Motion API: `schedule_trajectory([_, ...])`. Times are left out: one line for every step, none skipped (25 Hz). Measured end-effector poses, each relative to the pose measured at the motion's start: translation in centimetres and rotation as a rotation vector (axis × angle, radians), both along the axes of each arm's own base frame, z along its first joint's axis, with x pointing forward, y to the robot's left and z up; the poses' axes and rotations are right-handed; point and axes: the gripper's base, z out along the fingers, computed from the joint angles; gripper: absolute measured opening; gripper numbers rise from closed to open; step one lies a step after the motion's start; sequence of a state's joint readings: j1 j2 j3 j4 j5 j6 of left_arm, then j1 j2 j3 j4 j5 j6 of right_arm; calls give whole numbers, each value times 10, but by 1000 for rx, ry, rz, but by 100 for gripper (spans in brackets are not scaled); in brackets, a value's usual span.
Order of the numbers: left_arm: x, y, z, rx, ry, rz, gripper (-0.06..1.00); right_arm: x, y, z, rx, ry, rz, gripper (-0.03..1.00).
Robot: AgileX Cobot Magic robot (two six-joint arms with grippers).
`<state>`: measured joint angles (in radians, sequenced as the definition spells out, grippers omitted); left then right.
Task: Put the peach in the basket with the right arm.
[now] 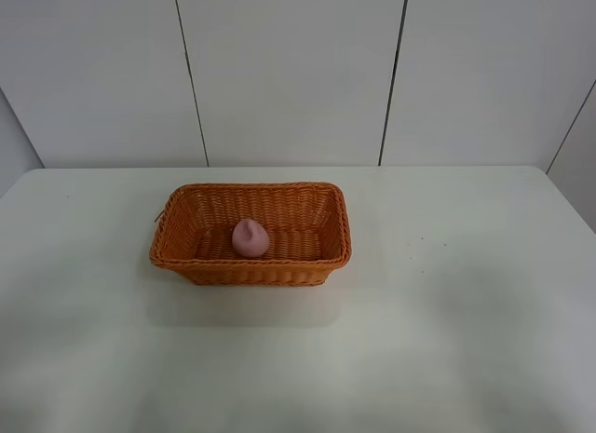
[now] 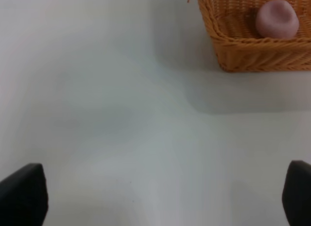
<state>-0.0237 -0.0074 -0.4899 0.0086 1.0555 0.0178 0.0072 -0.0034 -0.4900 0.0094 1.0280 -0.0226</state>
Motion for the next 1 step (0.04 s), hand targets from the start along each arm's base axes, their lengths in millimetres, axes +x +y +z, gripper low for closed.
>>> schedule_trajectory([0,0,0,0,0,0,99,0,0,0,0,0,0,70])
